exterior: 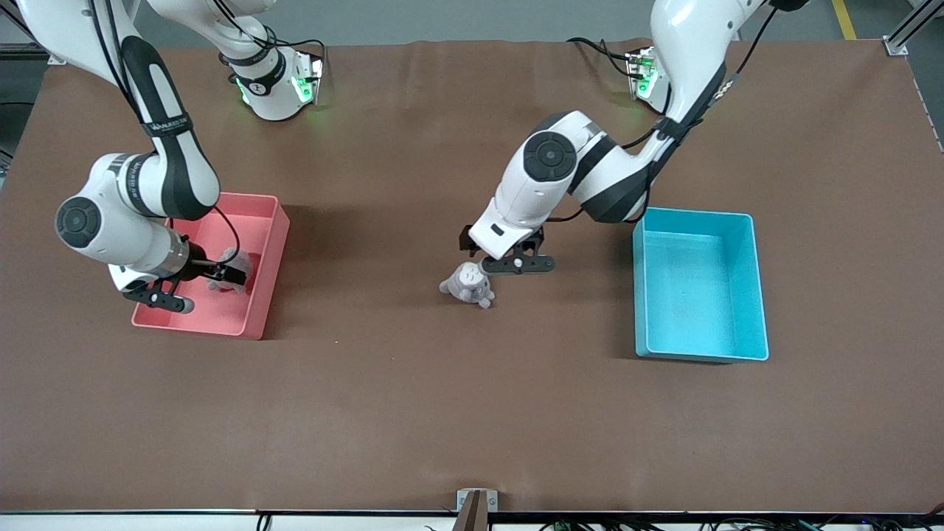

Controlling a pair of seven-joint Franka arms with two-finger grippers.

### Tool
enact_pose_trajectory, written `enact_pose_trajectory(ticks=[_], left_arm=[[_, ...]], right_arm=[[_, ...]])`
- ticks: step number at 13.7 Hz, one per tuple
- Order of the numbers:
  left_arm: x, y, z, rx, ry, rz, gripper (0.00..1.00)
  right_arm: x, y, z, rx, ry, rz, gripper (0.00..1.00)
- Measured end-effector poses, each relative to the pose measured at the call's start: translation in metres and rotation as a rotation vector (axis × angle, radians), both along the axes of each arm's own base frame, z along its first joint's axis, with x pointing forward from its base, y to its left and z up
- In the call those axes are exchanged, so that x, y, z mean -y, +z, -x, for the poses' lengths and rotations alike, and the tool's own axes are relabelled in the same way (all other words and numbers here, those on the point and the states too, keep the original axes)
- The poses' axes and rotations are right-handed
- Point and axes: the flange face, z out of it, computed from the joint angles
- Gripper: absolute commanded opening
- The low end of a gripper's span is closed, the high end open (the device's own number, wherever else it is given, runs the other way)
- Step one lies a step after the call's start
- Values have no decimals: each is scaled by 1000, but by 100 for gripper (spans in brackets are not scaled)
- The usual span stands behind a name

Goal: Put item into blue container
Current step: 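Grasp the plush with the left gripper while the right gripper grasps the second plush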

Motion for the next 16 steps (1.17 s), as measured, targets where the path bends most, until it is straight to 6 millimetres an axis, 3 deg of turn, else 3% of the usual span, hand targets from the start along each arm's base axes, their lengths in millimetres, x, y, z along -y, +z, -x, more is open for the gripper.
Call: enact_pose_trajectory(ticks=[7, 16], left_arm=[[35, -79, -2, 65, 9, 8, 93], [40, -110, -2, 99, 1, 11, 93]], right_arm=[[6, -20, 17, -13, 2, 15, 100], [20, -51, 31, -21, -22, 27, 100]])
